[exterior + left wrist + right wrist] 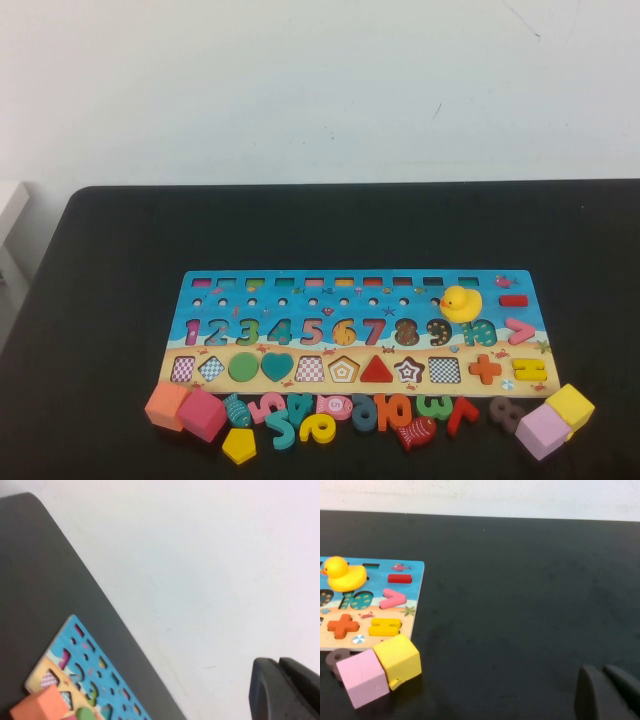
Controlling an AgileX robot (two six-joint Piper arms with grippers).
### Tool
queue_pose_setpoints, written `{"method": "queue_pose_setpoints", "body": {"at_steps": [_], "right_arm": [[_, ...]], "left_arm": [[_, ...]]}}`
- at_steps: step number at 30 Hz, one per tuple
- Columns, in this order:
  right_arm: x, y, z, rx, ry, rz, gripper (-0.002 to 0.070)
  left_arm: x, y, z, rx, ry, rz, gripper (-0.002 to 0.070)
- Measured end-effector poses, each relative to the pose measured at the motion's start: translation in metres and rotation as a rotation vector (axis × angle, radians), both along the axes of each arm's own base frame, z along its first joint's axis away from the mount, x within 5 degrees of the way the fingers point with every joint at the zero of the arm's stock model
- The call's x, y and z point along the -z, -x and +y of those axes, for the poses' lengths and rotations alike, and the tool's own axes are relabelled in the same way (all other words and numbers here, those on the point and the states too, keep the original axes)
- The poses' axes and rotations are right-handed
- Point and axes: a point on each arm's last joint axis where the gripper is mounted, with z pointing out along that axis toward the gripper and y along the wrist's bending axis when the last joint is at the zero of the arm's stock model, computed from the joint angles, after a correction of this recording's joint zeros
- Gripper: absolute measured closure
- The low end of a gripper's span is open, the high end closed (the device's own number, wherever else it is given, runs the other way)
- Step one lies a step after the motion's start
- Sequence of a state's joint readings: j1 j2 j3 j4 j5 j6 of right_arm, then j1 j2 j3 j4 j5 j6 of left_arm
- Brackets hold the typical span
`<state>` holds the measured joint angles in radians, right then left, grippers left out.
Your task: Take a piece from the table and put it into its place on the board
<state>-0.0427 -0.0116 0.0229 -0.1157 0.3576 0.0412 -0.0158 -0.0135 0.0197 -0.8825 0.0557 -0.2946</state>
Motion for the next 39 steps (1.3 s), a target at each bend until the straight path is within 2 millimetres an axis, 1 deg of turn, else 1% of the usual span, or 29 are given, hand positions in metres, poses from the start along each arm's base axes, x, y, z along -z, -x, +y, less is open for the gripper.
{"method": "queue_pose_setpoints", "body": {"at_steps": [3, 4, 6, 8, 9, 10, 14, 17, 19, 23, 28, 32, 37, 38, 39], "right_arm": [[0.000, 0.000, 0.000, 0.000, 0.000, 0.000, 0.0657], [0.000, 0.000, 0.000, 0.000, 0.000, 0.000, 0.0657], [0.000, 0.000, 0.000, 0.000, 0.000, 0.000, 0.0658], [0.000, 0.000, 0.000, 0.000, 0.000, 0.000, 0.0657], [0.000, 0.000, 0.000, 0.000, 0.000, 0.000, 0.0657], [0.000, 0.000, 0.000, 0.000, 0.000, 0.000, 0.0657], [0.000, 0.000, 0.000, 0.000, 0.000, 0.000, 0.0657], [0.000, 0.000, 0.000, 0.000, 0.000, 0.000, 0.0657], [0.000, 0.000, 0.000, 0.000, 0.000, 0.000, 0.0657], [0.000, 0.000, 0.000, 0.000, 0.000, 0.000, 0.0657], [0.000, 0.000, 0.000, 0.000, 0.000, 0.000, 0.0657], [0.000, 0.000, 0.000, 0.000, 0.000, 0.000, 0.0657], [0.000, 0.000, 0.000, 0.000, 0.000, 0.000, 0.0657], [0.000, 0.000, 0.000, 0.000, 0.000, 0.000, 0.0657], [0.000, 0.000, 0.000, 0.000, 0.000, 0.000, 0.0657]], "left_arm": [[0.000, 0.000, 0.000, 0.004, 0.015, 0.001, 0.0678], [0.001, 0.000, -0.001, 0.012, -0.016, 0.006, 0.0678], [0.000, 0.002, -0.006, 0.071, -0.171, 0.020, 0.0678], [-0.015, 0.007, -0.015, 0.175, -0.401, 0.007, 0.0678], [-0.039, 0.013, -0.021, 0.253, -0.582, -0.008, 0.0678], [-0.049, 0.013, -0.023, 0.295, -0.660, 0.010, 0.0678], [-0.080, 0.006, -0.028, 0.456, -0.880, 0.131, 0.0678], [-0.103, -0.002, -0.032, 0.595, -1.055, 0.152, 0.0678], [-0.116, -0.012, -0.034, 0.673, -1.143, 0.151, 0.0678], [-0.131, -0.037, -0.035, 0.781, -1.222, 0.192, 0.0678], [-0.126, -0.076, -0.035, 0.908, -1.269, 0.299, 0.0677], [-0.116, -0.095, -0.047, 1.005, -1.319, 0.313, 0.0677], [-0.094, -0.112, -0.077, 1.161, -1.406, 0.331, 0.0677], [-0.081, -0.118, -0.091, 1.222, -1.459, 0.368, 0.0677], [-0.074, -0.121, -0.098, 1.245, -1.487, 0.394, 0.0677]]}}
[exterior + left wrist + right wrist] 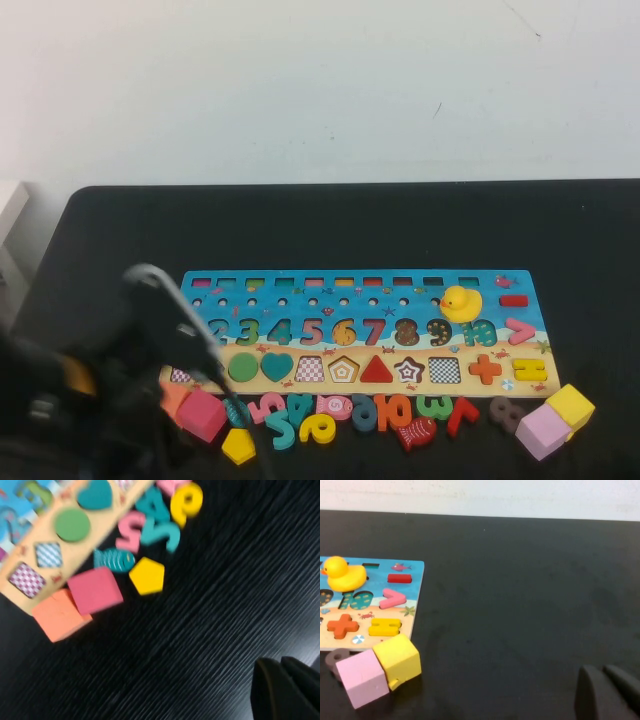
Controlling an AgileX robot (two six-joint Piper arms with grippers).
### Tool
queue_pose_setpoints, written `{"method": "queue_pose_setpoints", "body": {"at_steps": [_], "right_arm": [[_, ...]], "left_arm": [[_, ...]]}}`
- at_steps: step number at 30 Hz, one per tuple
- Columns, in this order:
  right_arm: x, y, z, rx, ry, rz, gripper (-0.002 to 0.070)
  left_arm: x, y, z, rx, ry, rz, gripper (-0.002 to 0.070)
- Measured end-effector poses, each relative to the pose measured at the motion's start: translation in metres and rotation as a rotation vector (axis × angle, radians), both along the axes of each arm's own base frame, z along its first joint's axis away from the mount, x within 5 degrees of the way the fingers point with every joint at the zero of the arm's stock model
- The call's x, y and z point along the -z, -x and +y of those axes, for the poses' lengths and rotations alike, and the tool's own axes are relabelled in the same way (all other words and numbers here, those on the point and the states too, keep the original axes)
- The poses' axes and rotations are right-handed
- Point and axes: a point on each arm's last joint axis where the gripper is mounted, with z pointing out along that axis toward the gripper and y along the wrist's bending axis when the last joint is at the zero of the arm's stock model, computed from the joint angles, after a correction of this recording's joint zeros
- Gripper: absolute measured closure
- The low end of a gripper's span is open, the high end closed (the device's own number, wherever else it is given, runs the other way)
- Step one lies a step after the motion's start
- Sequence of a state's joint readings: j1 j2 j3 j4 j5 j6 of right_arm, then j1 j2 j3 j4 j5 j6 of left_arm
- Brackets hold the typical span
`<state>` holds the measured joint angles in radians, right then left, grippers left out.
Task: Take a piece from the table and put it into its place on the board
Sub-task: Pick up the "Pentagon"
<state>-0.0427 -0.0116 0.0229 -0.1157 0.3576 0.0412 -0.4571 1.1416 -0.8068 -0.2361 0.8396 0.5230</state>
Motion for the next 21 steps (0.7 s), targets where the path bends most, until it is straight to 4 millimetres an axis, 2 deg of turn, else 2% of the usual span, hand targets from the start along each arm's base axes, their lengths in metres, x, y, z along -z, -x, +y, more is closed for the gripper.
{"method": "queue_pose_setpoints", "body": {"at_steps": [6, 11, 13, 15, 18, 21], "right_arm": [[0.000, 0.000, 0.000, 0.000, 0.000, 0.000, 0.0657], [0.000, 0.000, 0.000, 0.000, 0.000, 0.000, 0.0657], [0.000, 0.000, 0.000, 0.000, 0.000, 0.000, 0.0658], [0.000, 0.000, 0.000, 0.000, 0.000, 0.000, 0.0657], [0.000, 0.000, 0.000, 0.000, 0.000, 0.000, 0.0657], [0.000, 0.000, 0.000, 0.000, 0.000, 0.000, 0.0657]], "left_arm": [[0.044, -0.020, -0.024, -0.028, -0.202, 0.081, 0.0677], [0.073, -0.036, -0.032, -0.137, -0.246, 0.154, 0.0669], [0.083, -0.043, -0.036, -0.154, -0.263, 0.186, 0.0634], [0.091, -0.052, -0.043, -0.184, -0.264, 0.212, 0.0550], [0.098, -0.066, -0.054, -0.255, -0.240, 0.245, 0.0352], [0.103, -0.082, -0.066, -0.323, -0.208, 0.257, 0.0211]]}}
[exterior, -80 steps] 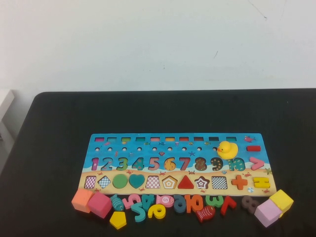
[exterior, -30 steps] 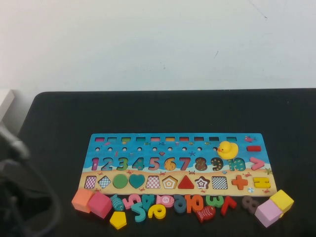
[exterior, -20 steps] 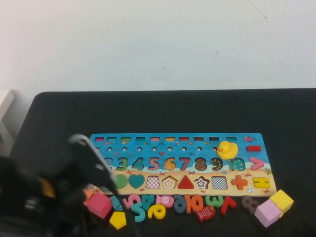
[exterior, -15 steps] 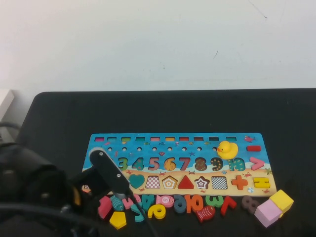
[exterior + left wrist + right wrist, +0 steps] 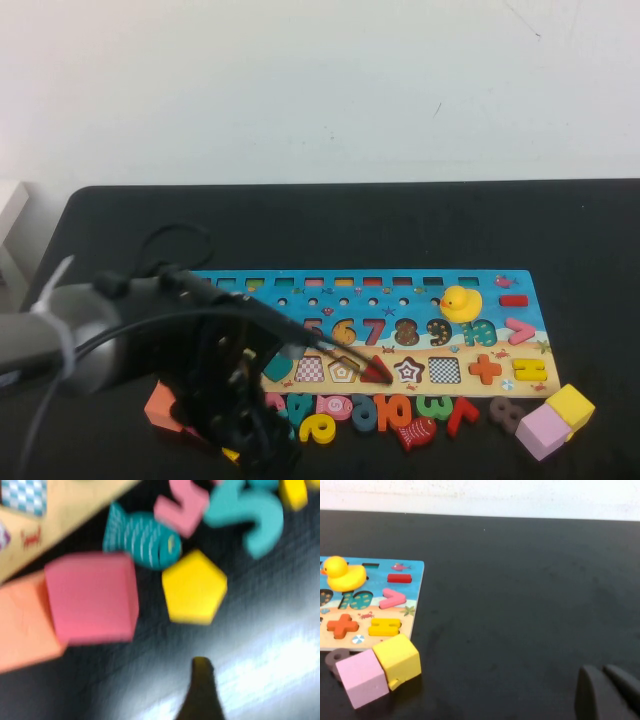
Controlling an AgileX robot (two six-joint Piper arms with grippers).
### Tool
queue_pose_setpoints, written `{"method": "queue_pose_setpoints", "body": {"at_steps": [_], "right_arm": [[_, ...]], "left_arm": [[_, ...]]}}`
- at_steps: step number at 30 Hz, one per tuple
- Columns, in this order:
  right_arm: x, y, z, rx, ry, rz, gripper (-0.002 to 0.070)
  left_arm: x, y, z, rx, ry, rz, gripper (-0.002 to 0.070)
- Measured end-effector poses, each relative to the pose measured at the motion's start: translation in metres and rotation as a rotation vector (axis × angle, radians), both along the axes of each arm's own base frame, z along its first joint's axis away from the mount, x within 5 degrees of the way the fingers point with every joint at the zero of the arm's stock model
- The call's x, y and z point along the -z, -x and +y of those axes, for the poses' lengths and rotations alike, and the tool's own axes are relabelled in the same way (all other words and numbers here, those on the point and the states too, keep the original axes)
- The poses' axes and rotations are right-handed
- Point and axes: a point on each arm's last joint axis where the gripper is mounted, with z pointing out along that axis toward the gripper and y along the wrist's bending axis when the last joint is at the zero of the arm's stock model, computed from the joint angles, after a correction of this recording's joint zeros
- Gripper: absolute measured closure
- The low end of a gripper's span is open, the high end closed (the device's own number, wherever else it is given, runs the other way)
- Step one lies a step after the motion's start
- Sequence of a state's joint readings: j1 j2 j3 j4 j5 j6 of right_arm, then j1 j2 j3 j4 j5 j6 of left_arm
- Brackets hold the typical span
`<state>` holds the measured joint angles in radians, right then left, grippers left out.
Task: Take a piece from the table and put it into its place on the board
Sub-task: Pick up the "Pentagon"
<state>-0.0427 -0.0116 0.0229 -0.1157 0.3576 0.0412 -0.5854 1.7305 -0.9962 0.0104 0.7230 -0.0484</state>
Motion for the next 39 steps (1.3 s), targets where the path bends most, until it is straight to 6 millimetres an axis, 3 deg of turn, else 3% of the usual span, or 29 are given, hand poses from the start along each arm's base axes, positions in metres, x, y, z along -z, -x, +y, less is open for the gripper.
{"method": "queue_pose_setpoints", "body": {"at_steps": [3, 12, 26, 33, 39], "right_arm": [[0.000, 0.000, 0.000, 0.000, 0.000, 0.000, 0.0657], [0.000, 0.000, 0.000, 0.000, 0.000, 0.000, 0.0657], [0.000, 0.000, 0.000, 0.000, 0.000, 0.000, 0.0657], [0.000, 0.000, 0.000, 0.000, 0.000, 0.000, 0.0657], [0.000, 0.000, 0.000, 0.000, 0.000, 0.000, 0.0657]], "left_arm": [[0.009, -0.012, -0.008, -0.053, 0.010, 0.004, 0.0176], [0.036, -0.021, -0.014, -0.113, -0.005, 0.041, 0.0218], [0.037, -0.023, -0.014, -0.149, 0.002, 0.021, 0.0224], [0.049, -0.017, 0.001, -0.152, -0.021, 0.048, 0.0224], [0.053, -0.017, 0.001, -0.137, -0.006, 0.026, 0.0224]]}}
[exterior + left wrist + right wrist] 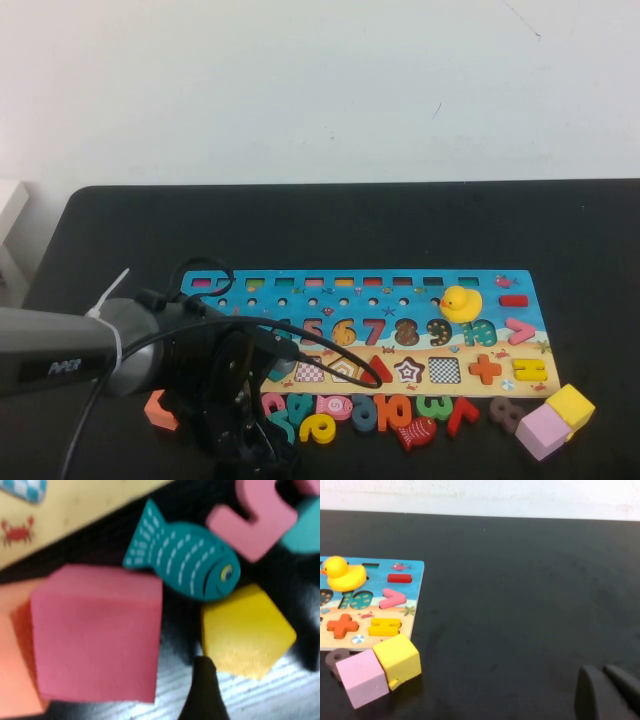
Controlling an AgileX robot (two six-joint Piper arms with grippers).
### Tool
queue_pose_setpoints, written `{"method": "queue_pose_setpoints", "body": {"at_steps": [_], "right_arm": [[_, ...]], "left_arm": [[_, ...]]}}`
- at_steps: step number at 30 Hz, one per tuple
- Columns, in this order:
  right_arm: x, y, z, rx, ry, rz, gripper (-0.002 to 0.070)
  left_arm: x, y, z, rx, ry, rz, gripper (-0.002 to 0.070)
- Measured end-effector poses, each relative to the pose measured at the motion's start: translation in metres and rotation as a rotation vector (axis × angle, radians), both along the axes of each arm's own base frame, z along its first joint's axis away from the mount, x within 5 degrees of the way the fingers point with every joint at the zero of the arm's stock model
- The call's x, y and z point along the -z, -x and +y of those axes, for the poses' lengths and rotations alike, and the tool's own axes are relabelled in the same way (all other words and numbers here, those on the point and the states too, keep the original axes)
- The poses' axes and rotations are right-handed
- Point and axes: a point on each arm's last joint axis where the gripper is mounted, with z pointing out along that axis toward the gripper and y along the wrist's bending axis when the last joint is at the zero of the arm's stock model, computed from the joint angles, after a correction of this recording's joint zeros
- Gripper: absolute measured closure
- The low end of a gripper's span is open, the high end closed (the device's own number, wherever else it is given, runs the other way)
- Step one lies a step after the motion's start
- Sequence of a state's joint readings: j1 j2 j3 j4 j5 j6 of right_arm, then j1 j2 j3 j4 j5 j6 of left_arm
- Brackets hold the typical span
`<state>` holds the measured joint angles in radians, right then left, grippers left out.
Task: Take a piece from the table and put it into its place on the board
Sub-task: Pick up the "Pentagon"
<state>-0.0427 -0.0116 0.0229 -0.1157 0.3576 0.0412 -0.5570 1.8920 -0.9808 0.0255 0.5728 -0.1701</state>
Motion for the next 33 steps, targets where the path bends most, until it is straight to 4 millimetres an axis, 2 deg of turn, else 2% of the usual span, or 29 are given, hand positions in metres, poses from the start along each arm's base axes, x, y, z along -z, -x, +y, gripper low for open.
{"method": "queue_pose_setpoints", "body": {"at_steps": [17, 26, 33], "right_arm": [[0.000, 0.000, 0.000, 0.000, 0.000, 0.000, 0.0657], [0.000, 0.000, 0.000, 0.000, 0.000, 0.000, 0.0657], [0.000, 0.000, 0.000, 0.000, 0.000, 0.000, 0.0657]], "left_arm": [[0.003, -0.012, 0.008, -0.035, 0.033, -0.049, 0.0230], [0.011, -0.012, 0.007, -0.011, 0.035, -0.030, 0.0365], [0.009, -0.009, 0.008, -0.011, 0.023, -0.003, 0.0365]]}}
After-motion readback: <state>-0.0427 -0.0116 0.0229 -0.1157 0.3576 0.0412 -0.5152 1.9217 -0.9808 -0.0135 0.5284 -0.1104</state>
